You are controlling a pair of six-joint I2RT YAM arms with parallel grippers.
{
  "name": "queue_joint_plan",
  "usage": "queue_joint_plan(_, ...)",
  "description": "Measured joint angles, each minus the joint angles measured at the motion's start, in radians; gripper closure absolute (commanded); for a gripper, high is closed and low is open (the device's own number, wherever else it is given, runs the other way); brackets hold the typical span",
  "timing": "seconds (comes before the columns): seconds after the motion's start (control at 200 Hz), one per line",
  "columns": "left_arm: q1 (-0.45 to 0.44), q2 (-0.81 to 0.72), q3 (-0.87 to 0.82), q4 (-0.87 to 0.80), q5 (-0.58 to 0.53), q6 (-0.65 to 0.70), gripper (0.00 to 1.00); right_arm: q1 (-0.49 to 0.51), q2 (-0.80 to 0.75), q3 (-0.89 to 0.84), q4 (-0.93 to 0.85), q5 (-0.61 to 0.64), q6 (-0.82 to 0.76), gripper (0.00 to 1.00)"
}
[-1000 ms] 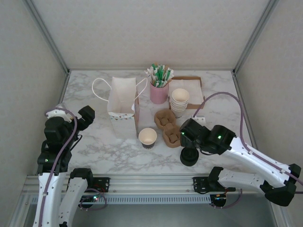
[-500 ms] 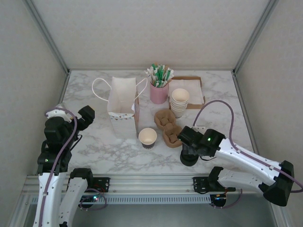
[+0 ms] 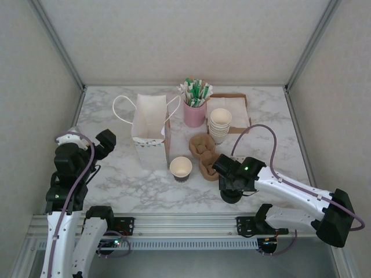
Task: Pack the takeout coffee
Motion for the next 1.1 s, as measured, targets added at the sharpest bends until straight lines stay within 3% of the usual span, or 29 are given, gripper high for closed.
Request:
queue_joint_plan(0.475, 0.0, 0.0, 0.0, 0.0, 0.0, 0.0, 0.0, 0.0, 0.099, -0.016, 0.044, -0.029, 0.004, 0.15)
queue_joint_plan(1.101, 0.0, 0.0, 0.0, 0.0, 0.0, 0.0, 0.0, 0.0, 0.118, -0.045, 0.069, -0.047, 0.023, 0.26)
